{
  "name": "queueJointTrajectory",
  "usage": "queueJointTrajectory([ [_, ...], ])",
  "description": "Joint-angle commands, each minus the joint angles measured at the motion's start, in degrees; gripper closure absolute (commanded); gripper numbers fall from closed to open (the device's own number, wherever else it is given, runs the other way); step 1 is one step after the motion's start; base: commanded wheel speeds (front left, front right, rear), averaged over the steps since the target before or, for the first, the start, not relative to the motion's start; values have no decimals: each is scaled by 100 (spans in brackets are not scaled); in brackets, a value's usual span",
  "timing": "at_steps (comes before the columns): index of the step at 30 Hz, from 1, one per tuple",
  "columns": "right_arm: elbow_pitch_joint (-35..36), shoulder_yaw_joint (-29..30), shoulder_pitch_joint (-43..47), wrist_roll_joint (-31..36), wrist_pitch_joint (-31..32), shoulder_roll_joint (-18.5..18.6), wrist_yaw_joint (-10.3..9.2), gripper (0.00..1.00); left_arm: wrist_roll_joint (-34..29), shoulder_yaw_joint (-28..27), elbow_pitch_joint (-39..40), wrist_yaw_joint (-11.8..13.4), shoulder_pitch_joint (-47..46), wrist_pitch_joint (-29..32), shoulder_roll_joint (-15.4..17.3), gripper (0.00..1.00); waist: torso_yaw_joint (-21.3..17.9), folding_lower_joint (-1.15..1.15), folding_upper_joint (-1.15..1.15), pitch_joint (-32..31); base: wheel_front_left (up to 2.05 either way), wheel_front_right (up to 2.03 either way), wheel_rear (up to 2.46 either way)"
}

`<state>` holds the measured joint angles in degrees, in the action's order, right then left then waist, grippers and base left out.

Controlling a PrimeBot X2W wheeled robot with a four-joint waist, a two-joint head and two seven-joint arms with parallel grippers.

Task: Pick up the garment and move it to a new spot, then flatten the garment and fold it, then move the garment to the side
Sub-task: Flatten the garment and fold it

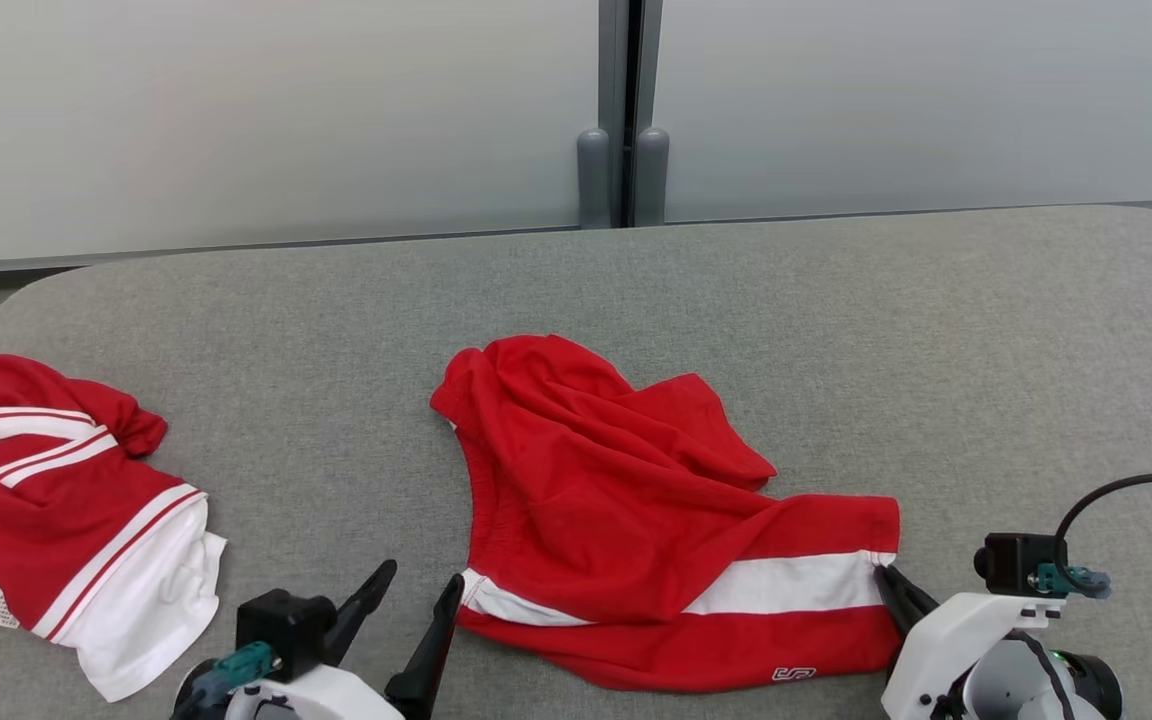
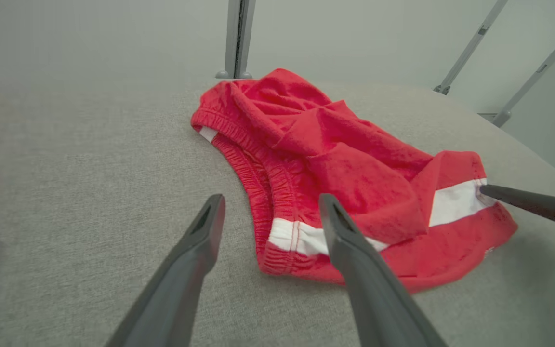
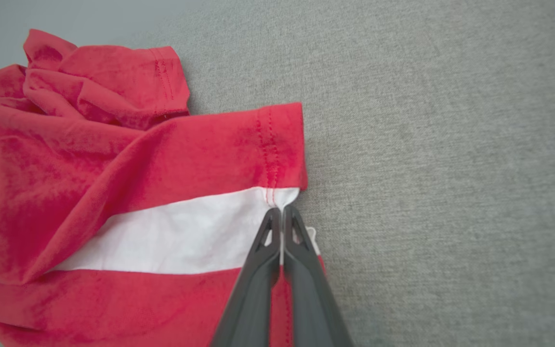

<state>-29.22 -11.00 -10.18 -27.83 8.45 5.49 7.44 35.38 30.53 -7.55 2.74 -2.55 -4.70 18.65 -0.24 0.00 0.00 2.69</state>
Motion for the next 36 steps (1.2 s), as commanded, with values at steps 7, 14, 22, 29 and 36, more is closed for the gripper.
queueJointTrajectory([
  [7,167,-253,-126,-170,-158,97,10,100,326,212,-456,-461,-495,842,121,0,-169,0,0,133,0,0,0],
  [14,364,-553,-189,-389,-308,171,10,100,739,263,-629,-718,-676,1478,235,0,-351,0,0,229,0,0,0],
  [22,548,-799,-178,-596,-461,300,9,100,1017,344,-588,-820,-614,1803,304,53,-451,0,0,275,0,0,0],
  [29,526,-824,-150,-657,-503,374,9,100,963,349,-473,-826,-617,1688,355,100,-429,0,0,272,0,0,0],
  [36,642,-625,-177,-713,-715,485,9,100,995,180,140,-739,-445,1397,451,100,-353,0,0,244,0,0,0],
])
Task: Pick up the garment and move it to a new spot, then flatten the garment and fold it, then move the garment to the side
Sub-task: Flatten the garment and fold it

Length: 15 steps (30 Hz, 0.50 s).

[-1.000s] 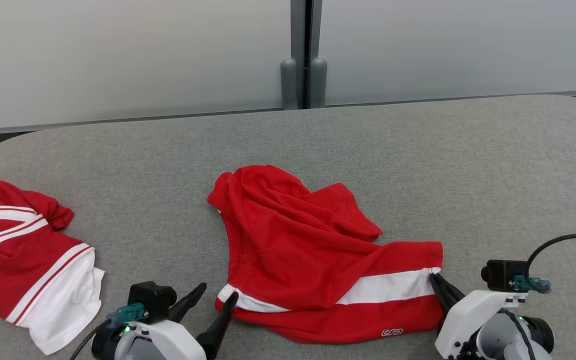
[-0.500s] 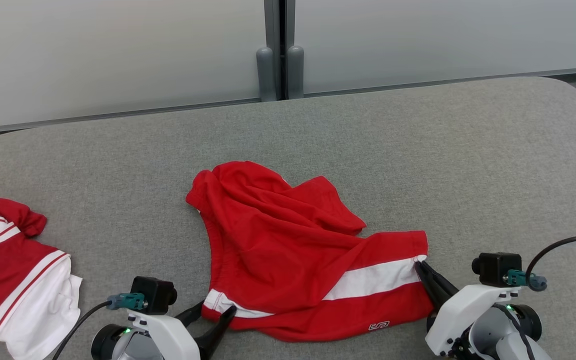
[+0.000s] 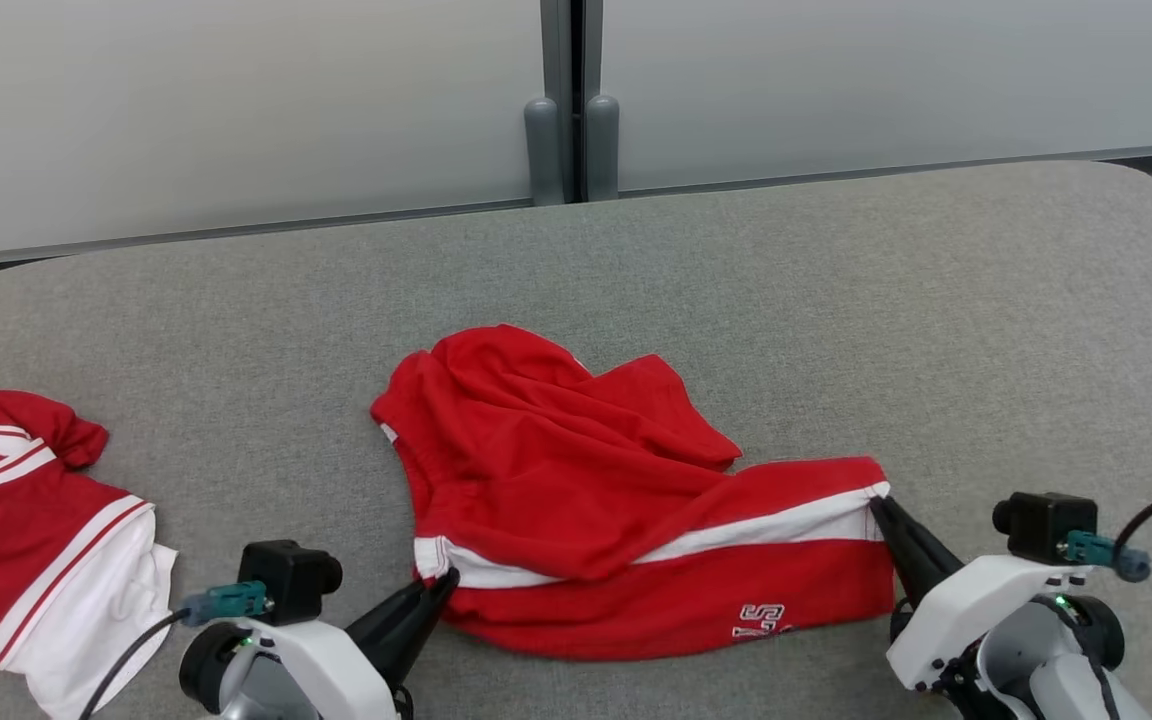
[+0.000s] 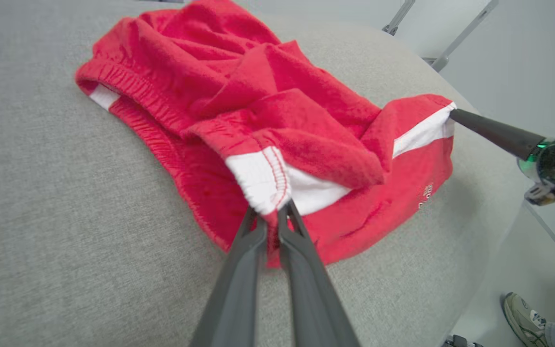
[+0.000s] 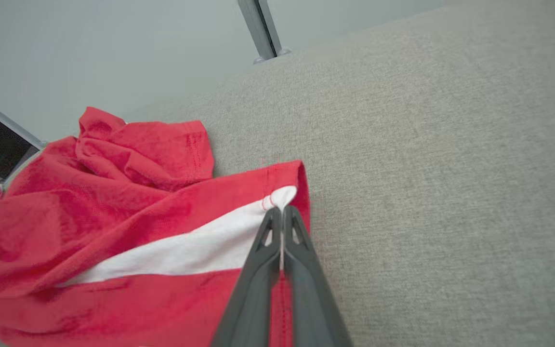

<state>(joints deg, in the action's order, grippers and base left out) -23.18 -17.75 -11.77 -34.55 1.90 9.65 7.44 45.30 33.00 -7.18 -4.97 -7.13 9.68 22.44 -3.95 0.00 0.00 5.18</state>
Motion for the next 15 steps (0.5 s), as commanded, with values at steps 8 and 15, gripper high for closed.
queueJointTrajectory([
  [8,674,123,-11,-504,-59,259,9,100,78,-299,1123,118,50,-21,356,100,123,0,0,48,0,0,0],
  [15,1412,-64,-545,-1011,-9,389,10,100,246,-645,1505,-29,-694,-72,479,100,142,0,0,495,0,0,0],
])
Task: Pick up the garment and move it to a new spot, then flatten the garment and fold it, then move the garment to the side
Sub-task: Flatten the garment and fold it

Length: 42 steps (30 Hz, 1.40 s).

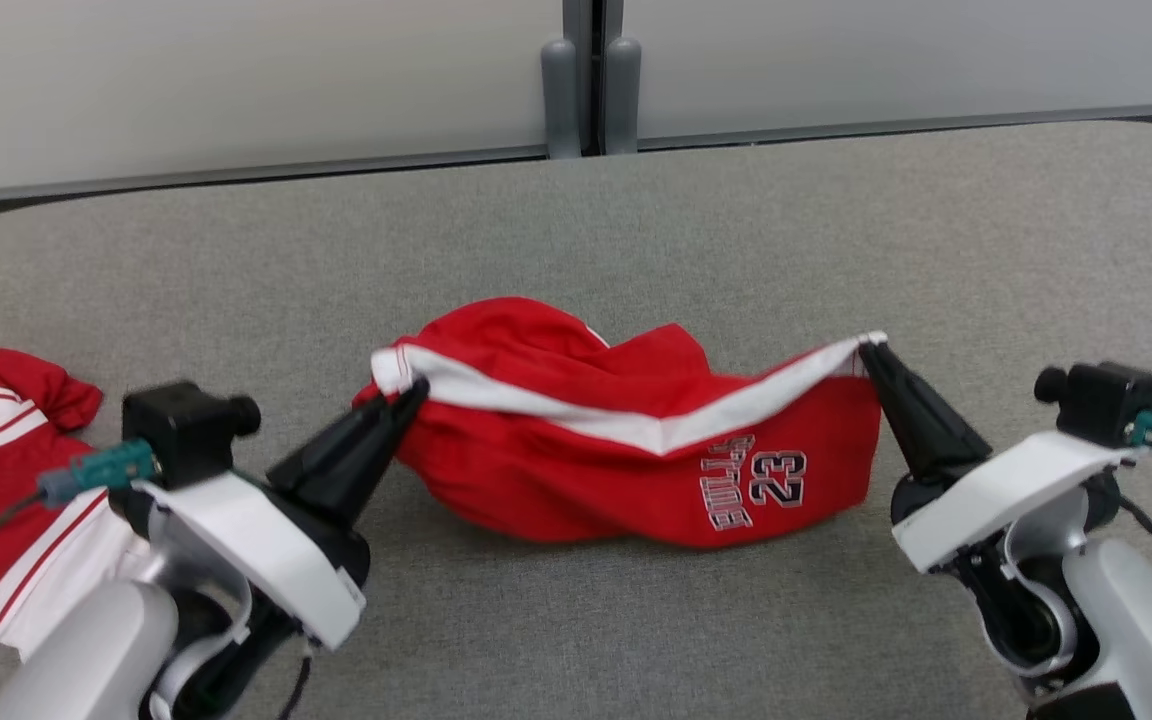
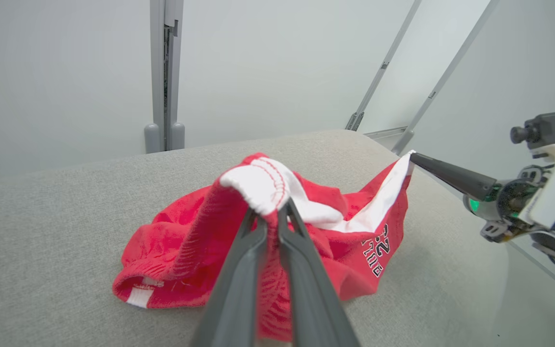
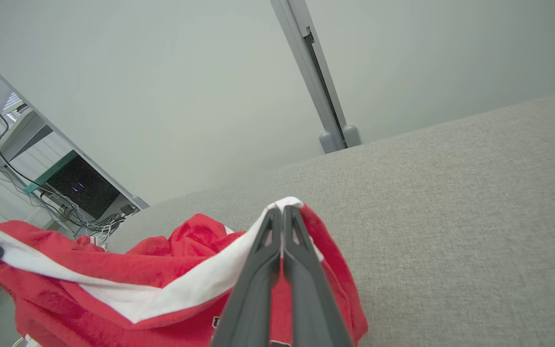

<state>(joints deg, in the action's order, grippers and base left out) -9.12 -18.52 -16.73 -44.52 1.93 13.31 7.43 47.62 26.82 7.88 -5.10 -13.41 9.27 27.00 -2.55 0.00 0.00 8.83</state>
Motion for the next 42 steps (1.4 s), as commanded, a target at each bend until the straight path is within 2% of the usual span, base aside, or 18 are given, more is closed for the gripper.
queueJointTrajectory([
  [1,65,-16,-200,-60,-14,77,11,100,36,-71,-45,-49,-262,-17,46,100,-3,0,0,243,0,0,0],
  [5,108,-17,-951,-161,-152,269,10,100,183,-129,-311,-160,-1229,203,68,100,36,0,0,726,0,0,0],
  [10,-80,-15,-2162,-309,-295,439,11,100,393,-84,-1059,-233,-2781,592,46,100,148,0,0,1413,0,0,0],
  [12,-287,-81,-2718,-275,-299,575,10,100,273,-11,-1416,-234,-3409,661,97,100,175,0,0,1634,0,0,0],
  [18,-965,-409,-4421,-818,-262,601,11,100,137,151,-2508,-237,-5159,387,-64,100,287,0,0,2160,0,0,0],
  [26,-1698,-647,-6510,-1487,-377,730,10,100,445,446,-3620,-238,-7014,-324,-255,100,425,0,0,2681,0,0,0],
  [29,-1879,-784,-7004,-1552,-610,795,10,100,714,558,-3896,-238,-7417,-577,-358,100,462,0,0,2723,0,0,0],
  [32,-2029,-1008,-7364,-1624,-1053,878,11,100,927,869,-4110,-239,-7720,-875,-317,100,491,0,0,2641,0,0,0],
  [36,-2165,-1170,-7425,-1792,-1179,906,11,100,1099,1184,-4198,-238,-7725,-900,-241,100,498,0,0,2533,0,0,0],
  [42,-2158,-2020,-6860,-1946,-1188,1130,11,100,1384,2055,-4150,-238,-7170,-870,-40,100,473,0,0,2165,0,0,0],
])
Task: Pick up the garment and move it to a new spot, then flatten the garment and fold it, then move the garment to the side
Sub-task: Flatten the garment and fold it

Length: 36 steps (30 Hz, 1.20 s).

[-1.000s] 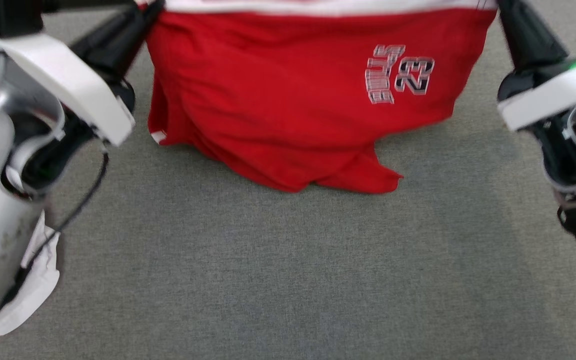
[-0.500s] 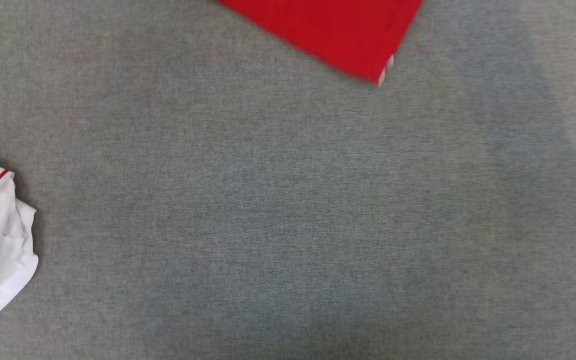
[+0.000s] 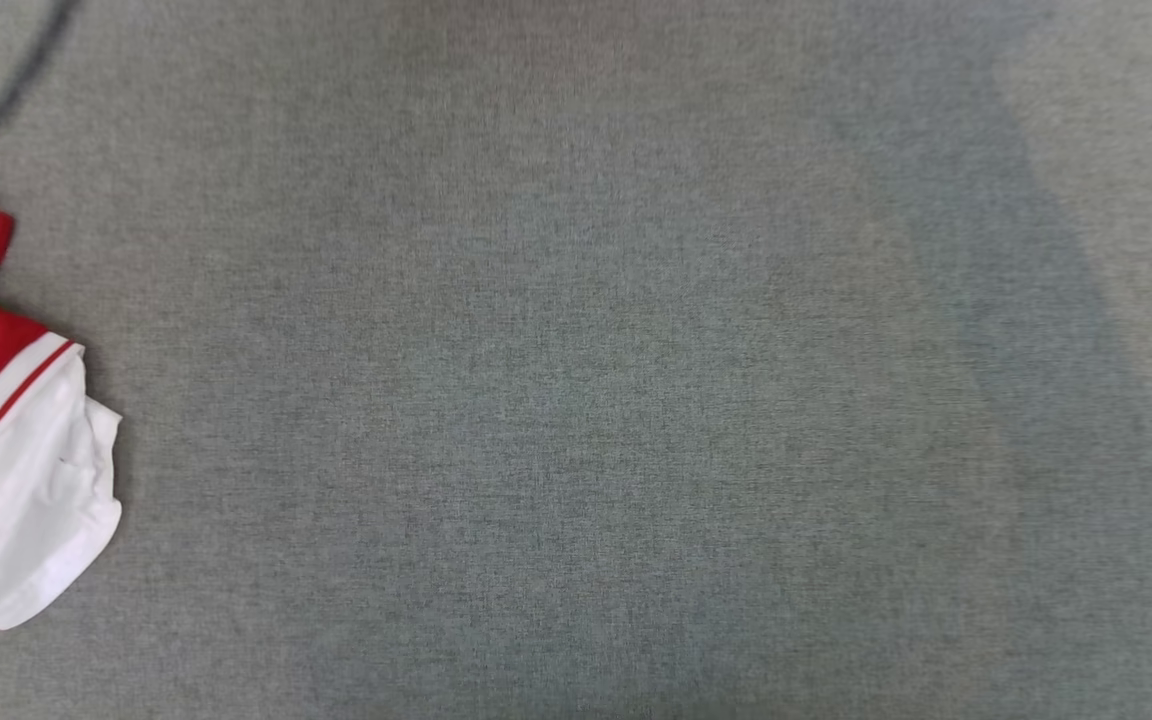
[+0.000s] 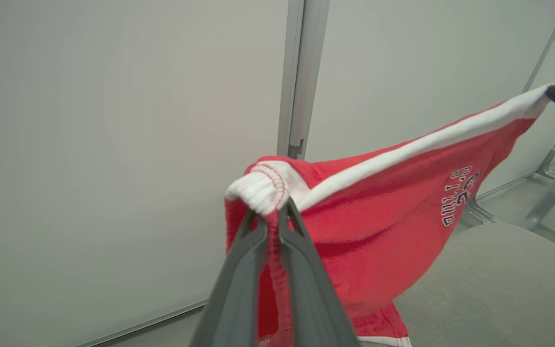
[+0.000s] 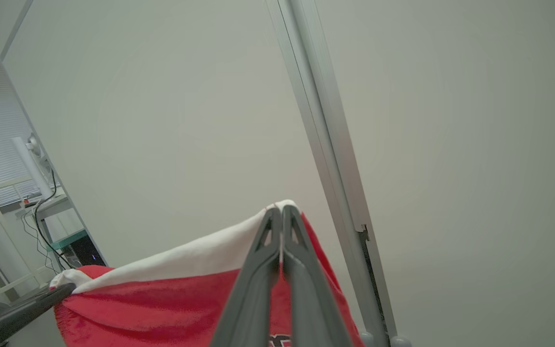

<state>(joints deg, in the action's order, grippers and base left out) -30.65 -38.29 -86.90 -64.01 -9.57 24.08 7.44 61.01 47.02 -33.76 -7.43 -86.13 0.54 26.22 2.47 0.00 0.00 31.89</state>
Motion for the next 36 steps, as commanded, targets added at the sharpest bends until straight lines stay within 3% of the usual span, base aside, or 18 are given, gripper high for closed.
queueJointTrajectory([
  [1,12,-189,319,-49,-85,89,9,100,65,236,48,-5,273,27,90,100,-44,0,0,-238,0,0,0],
  [6,285,-927,1367,-449,-63,198,9,100,406,952,229,-6,1126,79,443,100,-204,0,0,-812,0,0,0],
  [15,928,-2021,3246,-1165,66,848,9,100,1448,1509,813,6,2860,536,846,100,-322,0,0,-1962,0,0,0],
  [20,1296,-2345,4097,-1648,377,1340,9,100,1756,1787,1672,280,3781,801,1221,100,-343,0,0,-2382,0,0,0],
  [29,2352,-2591,5059,-2129,971,2375,9,100,2247,2149,3724,1044,5112,1026,2139,100,-369,0,0,-2558,0,0,0],
  [36,2963,-2677,5483,-2371,1357,2971,9,100,2320,2363,4774,1315,5628,1182,2416,100,-301,0,0,-2477,0,0,0],
])
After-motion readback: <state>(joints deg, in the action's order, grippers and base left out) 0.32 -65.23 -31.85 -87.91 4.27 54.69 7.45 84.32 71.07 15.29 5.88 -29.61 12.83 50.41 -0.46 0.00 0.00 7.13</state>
